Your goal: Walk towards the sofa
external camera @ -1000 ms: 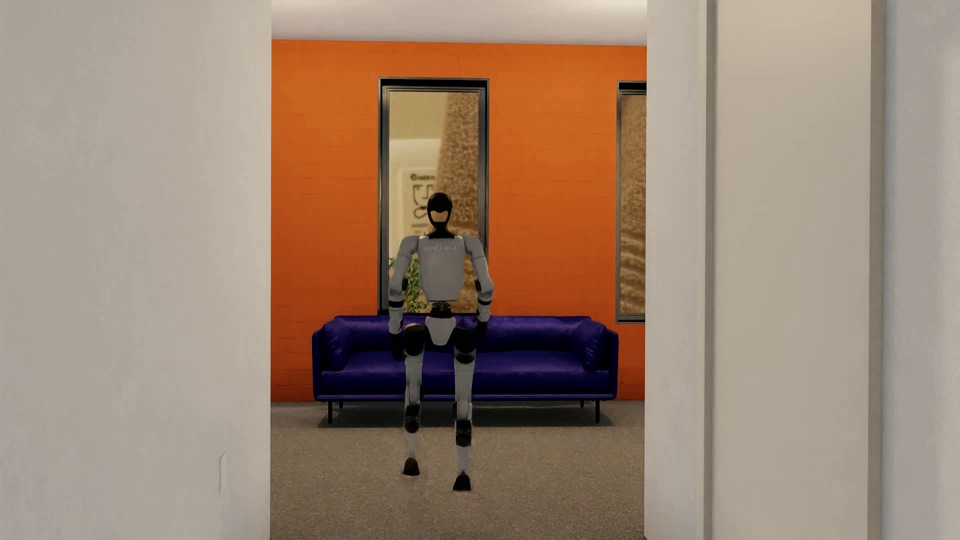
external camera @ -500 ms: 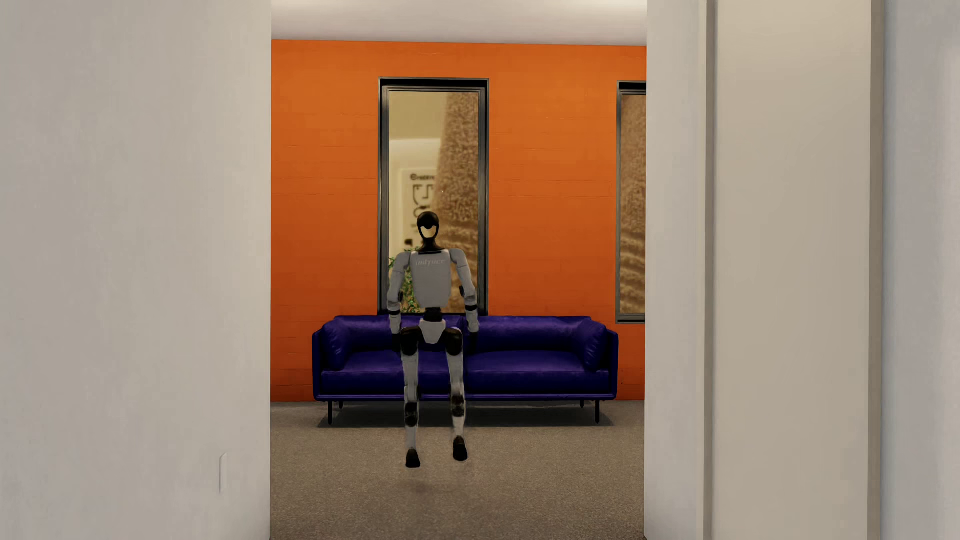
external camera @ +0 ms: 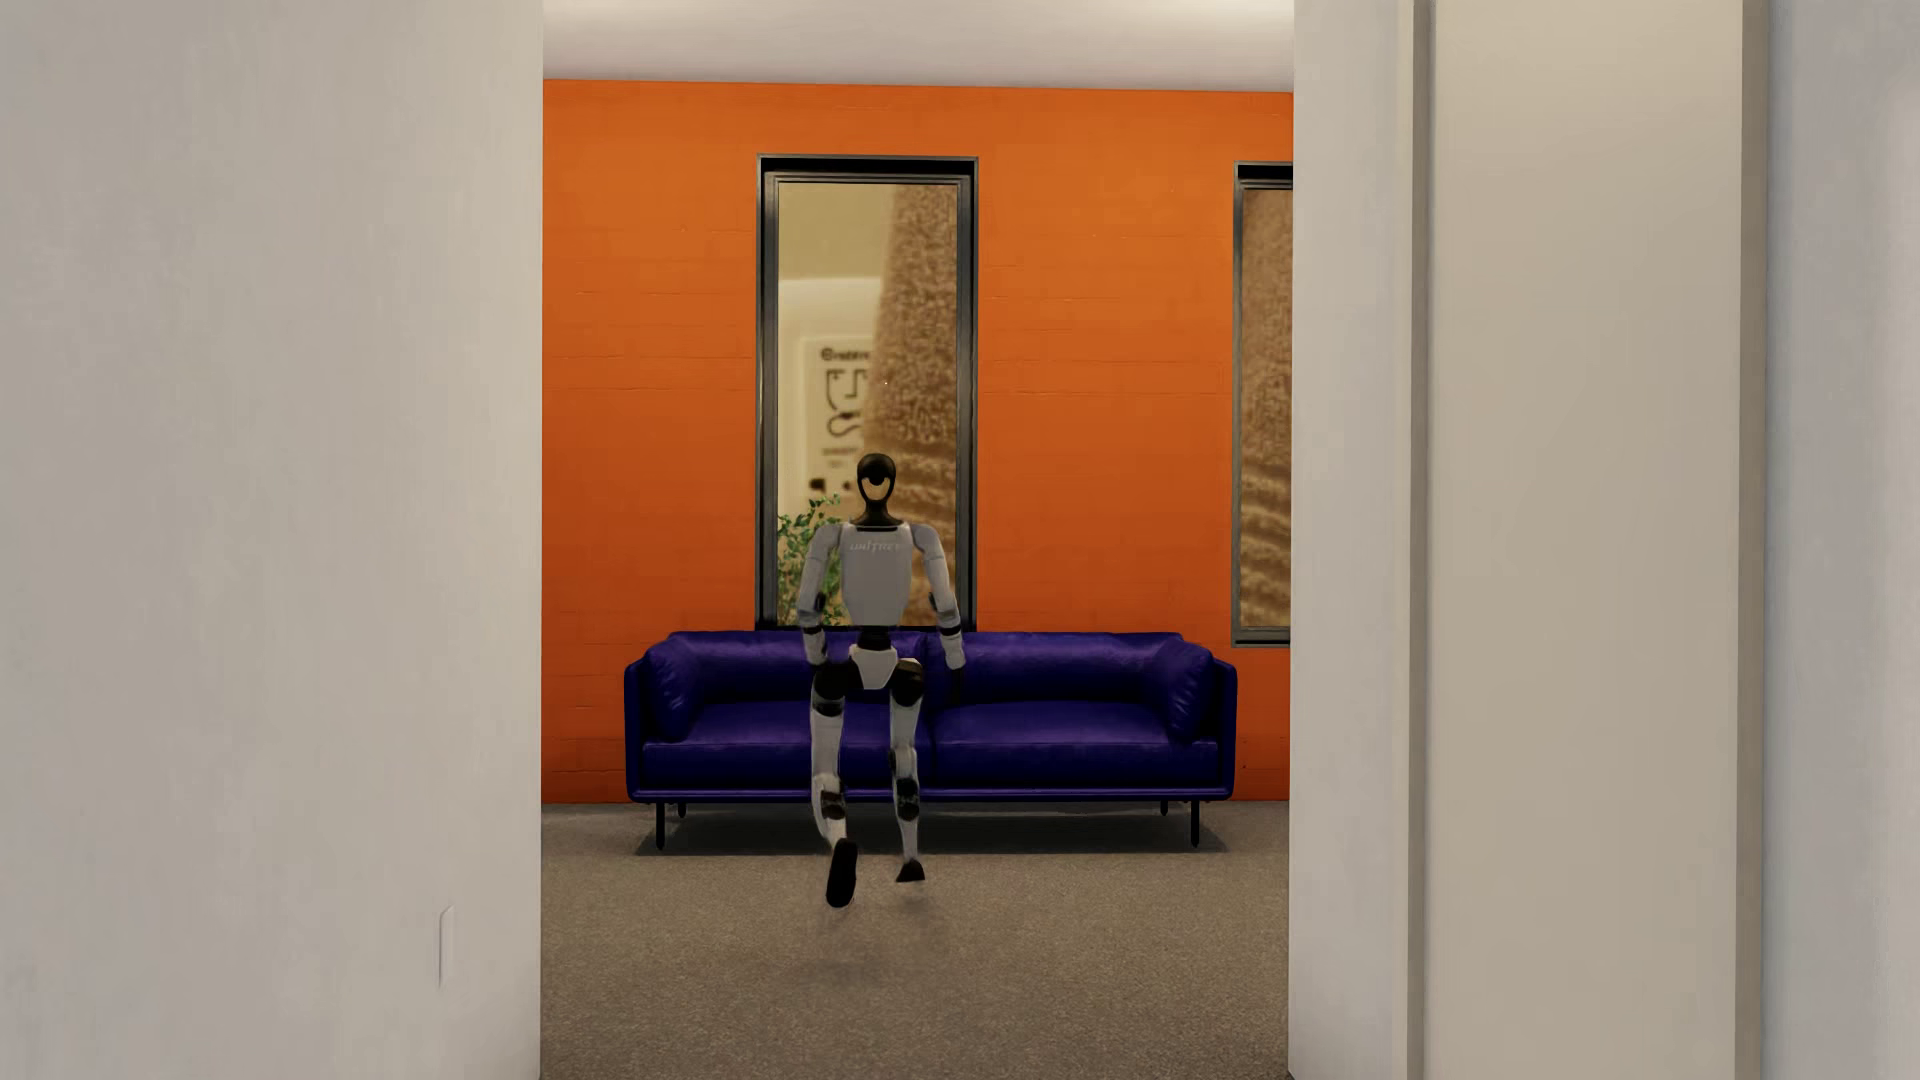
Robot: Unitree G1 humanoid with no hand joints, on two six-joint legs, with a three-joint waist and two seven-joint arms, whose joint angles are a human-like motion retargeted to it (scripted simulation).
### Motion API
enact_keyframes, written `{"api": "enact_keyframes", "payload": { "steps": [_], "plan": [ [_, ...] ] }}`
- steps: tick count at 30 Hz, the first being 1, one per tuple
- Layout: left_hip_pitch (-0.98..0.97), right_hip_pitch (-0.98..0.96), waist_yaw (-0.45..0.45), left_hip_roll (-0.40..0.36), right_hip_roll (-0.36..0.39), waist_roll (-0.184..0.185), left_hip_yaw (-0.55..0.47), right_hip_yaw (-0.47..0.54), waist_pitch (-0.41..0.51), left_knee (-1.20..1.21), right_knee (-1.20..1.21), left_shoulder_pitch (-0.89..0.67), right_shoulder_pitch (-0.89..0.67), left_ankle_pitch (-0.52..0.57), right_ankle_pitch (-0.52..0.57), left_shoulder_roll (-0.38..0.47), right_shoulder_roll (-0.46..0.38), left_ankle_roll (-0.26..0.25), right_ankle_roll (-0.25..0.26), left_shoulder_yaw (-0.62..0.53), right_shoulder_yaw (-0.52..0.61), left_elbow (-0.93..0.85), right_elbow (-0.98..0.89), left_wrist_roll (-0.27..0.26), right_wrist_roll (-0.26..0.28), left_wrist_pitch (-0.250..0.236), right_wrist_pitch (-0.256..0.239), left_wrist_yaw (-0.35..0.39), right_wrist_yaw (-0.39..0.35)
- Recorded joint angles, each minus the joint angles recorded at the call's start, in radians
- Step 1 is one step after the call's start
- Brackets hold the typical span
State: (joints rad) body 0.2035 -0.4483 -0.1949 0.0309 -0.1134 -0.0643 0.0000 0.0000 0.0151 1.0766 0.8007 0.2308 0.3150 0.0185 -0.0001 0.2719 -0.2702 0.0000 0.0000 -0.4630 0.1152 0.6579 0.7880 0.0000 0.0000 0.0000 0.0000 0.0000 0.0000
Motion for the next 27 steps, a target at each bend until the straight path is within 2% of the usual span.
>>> {"api": "enact_keyframes", "payload": {
  "steps": [2, 4, 6, 9, 10, 11, 12, 15, 20, 21, 22, 27],
  "plan": [
    [-0.202, 0.098, 0.003, -0.002, 0.016, 0.003, 0.000, 0.000, 0.018, 0.084, -0.079, 0.002, -0.047, -0.027, -0.024, 0.011, 0.017, 0.000, 0.000, -0.019, -0.043, 0.076, -0.142, 0.000, 0.000, 0.000, 0.000, 0.000, 0.000],
    [-0.338, 0.183, 0.048, -0.015, 0.032, -0.005, 0.000, 0.000, 0.042, 0.003, -0.147, 0.028, -0.070, -0.025, -0.027, 0.018, 0.015, 0.000, 0.000, 0.026, -0.039, 0.098, -0.273, 0.000, 0.000, 0.000, 0.000, 0.000, 0.000],
    [-0.408, 0.239, 0.091, -0.052, 0.035, -0.008, 0.000, 0.000, 0.041, -0.228, -0.196, 0.055, -0.086, -0.010, -0.021, 0.023, 0.011, 0.000, 0.000, 0.065, -0.043, 0.101, -0.360, 0.000, 0.000, 0.000, 0.000, 0.000, 0.000],
    [-0.405, 0.294, 0.169, -0.099, 0.044, -0.007, 0.000, 0.000, 0.021, -0.551, -0.249, 0.093, -0.073, -0.173, -0.013, 0.023, 0.007, 0.000, 0.000, 0.106, -0.026, 0.080, -0.424, 0.000, 0.000, 0.000, 0.000, 0.000, 0.000],
    [-0.387, 0.313, 0.186, -0.101, 0.049, -0.007, 0.000, 0.000, 0.020, -0.604, -0.261, 0.103, -0.072, -0.157, -0.019, 0.010, 0.010, 0.000, 0.000, 0.144, -0.009, 0.088, -0.416, 0.000, 0.000, 0.000, 0.000, 0.000, 0.000],
    [-0.365, 0.331, 0.188, -0.098, 0.053, -0.003, 0.000, 0.000, 0.017, -0.625, -0.266, 0.107, -0.077, -0.112, -0.034, 0.013, 0.010, 0.000, 0.000, 0.126, 0.013, 0.089, -0.399, 0.000, 0.000, 0.000, 0.000, 0.000, 0.000],
    [-0.339, 0.359, 0.171, -0.089, 0.070, 0.012, 0.000, 0.000, 0.014, -0.632, -0.280, 0.108, -0.078, -0.110, -0.056, 0.013, 0.005, 0.000, 0.000, 0.103, 0.044, 0.099, -0.374, 0.000, 0.000, 0.000, 0.000, 0.000, 0.000],
    [-0.281, 0.450, 0.128, -0.082, 0.074, 0.007, 0.000, 0.000, 0.004, -0.633, -0.331, 0.081, -0.051, -0.178, -0.101, 0.026, 0.011, 0.000, 0.000, 0.021, 0.113, 0.114, -0.267, 0.000, 0.000, 0.000, 0.000, 0.000, 0.000],
    [-0.150, 0.549, 0.190, -0.099, 0.066, -0.013, 0.000, 0.000, 0.013, -0.625, -0.338, 0.029, 0.019, -0.339, -0.142, 0.014, 0.012, 0.000, 0.000, 0.038, 0.238, 0.040, -0.018, 0.000, 0.000, 0.000, 0.000, 0.000, 0.000],
    [-0.136, 0.565, 0.188, -0.100, 0.063, -0.013, 0.000, 0.000, 0.012, -0.607, -0.525, 0.025, 0.028, -0.333, -0.138, 0.011, 0.011, 0.000, 0.000, 0.041, 0.243, 0.014, 0.015, 0.000, 0.000, 0.000, 0.000, 0.000, 0.000],
    [-0.123, 0.582, 0.185, -0.104, 0.061, -0.014, 0.000, 0.000, 0.009, -0.716, -0.534, 0.024, 0.035, -0.299, -0.143, 0.010, 0.012, 0.000, 0.000, 0.038, 0.240, -0.004, 0.041, 0.000, 0.000, 0.000, 0.000, 0.000, 0.000],
    [-0.102, 0.614, 0.171, -0.107, 0.056, -0.014, 0.000, 0.000, -0.002, -0.754, -0.555, 0.029, 0.025, -0.276, -0.182, 0.013, 0.018, 0.000, 0.000, 0.012, 0.206, -0.021, 0.053, 0.000, 0.000, 0.000, 0.000, 0.000, 0.000]
  ]
}}
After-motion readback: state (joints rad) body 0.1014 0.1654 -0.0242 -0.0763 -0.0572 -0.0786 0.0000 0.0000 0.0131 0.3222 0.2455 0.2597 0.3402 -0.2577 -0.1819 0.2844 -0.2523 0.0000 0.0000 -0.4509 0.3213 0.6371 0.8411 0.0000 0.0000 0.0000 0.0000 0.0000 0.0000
